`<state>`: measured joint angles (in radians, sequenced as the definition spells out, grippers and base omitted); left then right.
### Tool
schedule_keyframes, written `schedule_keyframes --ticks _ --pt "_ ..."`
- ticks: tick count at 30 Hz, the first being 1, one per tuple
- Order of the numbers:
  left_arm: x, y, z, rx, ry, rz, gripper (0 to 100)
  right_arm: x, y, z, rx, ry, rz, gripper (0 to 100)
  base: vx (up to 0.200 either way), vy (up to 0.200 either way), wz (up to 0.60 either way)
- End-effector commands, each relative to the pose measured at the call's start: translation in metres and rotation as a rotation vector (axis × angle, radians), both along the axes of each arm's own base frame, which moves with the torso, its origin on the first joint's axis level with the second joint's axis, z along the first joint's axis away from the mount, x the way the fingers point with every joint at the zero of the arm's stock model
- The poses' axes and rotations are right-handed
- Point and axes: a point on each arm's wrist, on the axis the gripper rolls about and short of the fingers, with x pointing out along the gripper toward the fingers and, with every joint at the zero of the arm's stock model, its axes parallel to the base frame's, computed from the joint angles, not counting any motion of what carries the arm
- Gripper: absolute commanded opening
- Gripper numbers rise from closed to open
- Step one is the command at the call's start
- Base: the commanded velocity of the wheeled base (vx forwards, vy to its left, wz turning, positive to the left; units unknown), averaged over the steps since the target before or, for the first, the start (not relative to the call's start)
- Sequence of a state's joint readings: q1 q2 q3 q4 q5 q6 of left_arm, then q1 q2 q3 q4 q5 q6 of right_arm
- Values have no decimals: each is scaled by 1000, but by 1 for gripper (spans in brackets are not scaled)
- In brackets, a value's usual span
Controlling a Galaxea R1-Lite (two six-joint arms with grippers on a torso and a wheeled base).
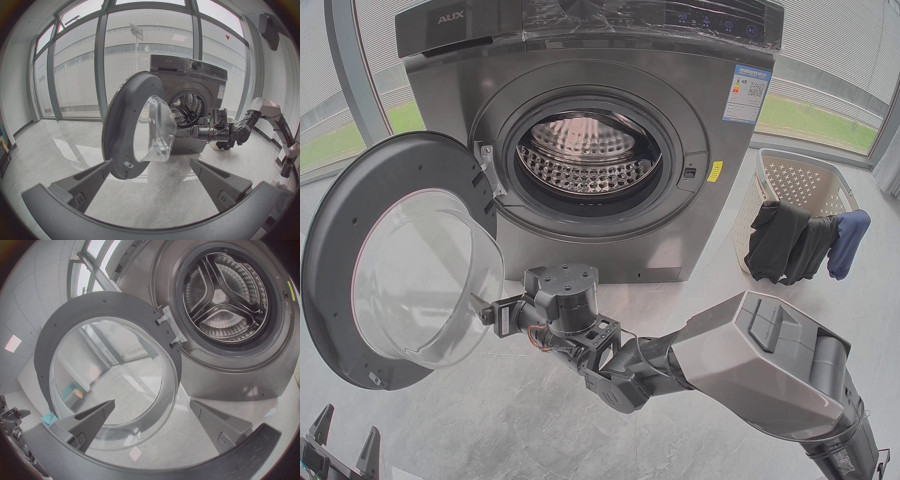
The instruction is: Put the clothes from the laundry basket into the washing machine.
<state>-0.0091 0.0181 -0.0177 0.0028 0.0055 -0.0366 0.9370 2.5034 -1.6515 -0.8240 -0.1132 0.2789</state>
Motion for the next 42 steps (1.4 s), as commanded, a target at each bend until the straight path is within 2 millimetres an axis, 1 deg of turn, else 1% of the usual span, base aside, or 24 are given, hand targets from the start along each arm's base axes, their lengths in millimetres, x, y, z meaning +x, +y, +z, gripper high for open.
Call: schedule_keyframes --ticks 1,4,7,11,14,16,17,18,19,20,21,22,24,25,26,28,29,31,33,35,37,40,41,42 --pt "1 0 -4 0 12 1 100 6 1 1 22 -10 -14 100 0 0 0" --pt "1 0 -4 0 12 1 100 10 -6 3 21 -10 -40 100 0 0 0" --pt "1 0 -4 0 12 1 100 8 -33 26 7 -6 -81 100 0 0 0" --pt "1 0 -4 1 12 1 100 2 -82 57 -27 -7 -140 100 0 0 0" --pt "1 0 -4 0 12 1 100 -15 -137 84 -65 -35 -198 100 0 0 0" --pt "1 0 -4 1 12 1 100 -33 -176 101 -70 -46 -238 100 0 0 0" --pt "1 0 -4 1 14 1 100 -38 -187 106 -68 -48 -250 100 0 0 0" --pt "1 0 -4 1 14 1 100 -52 -210 114 -66 -54 -277 100 0 0 0" --pt "1 0 -4 1 12 -1 100 -54 -213 115 -65 -57 -281 100 0 0 0" --pt "1 0 -4 3 14 1 100 -79 -250 124 -82 -85 -329 100 0 0 0" --pt "1 0 -4 3 15 -1 100 -89 -264 125 -94 -97 -347 100 0 0 0" --pt "1 0 -4 3 17 -1 100 -112 -295 125 -116 -118 -399 100 0 0 0" --pt "1 0 -4 3 15 -3 100 -120 -304 124 -119 -126 -413 100 0 0 0" --pt "1 0 -4 5 15 -3 100 -140 -324 122 -118 -142 -454 100 0 0 0" --pt "1 0 -4 5 17 -3 100 -140 -324 122 -118 -142 -454 100 0 0 0" --pt "2 0 -4 5 23 -6 100 -172 -357 108 -118 -148 -545 100 0 0 0" --pt "2 0 -4 5 24 -6 100 -175 -360 107 -118 -148 -556 100 0 0 0" --pt "2 0 -3 3 32 -9 100 -195 -378 97 -112 -160 -627 100 0 0 0" --pt "3 0 -3 4 44 -15 100 -209 -388 90 -106 -172 -671 100 0 0 0" --pt "4 0 -3 4 47 -15 100 -227 -398 78 -111 -170 -720 100 0 0 0" --pt "3 0 -3 4 46 -16 100 -237 -403 70 -119 -164 -753 100 0 0 0" --pt "4 0 -3 2 47 -16 100 -260 -410 51 -137 -171 -805 100 0 0 0" --pt "3 0 -3 2 47 -16 100 -261 -410 49 -139 -171 -803 100 0 0 0" --pt "4 0 -3 2 47 -16 100 -273 -412 43 -142 -179 -816 100 0 0 0"
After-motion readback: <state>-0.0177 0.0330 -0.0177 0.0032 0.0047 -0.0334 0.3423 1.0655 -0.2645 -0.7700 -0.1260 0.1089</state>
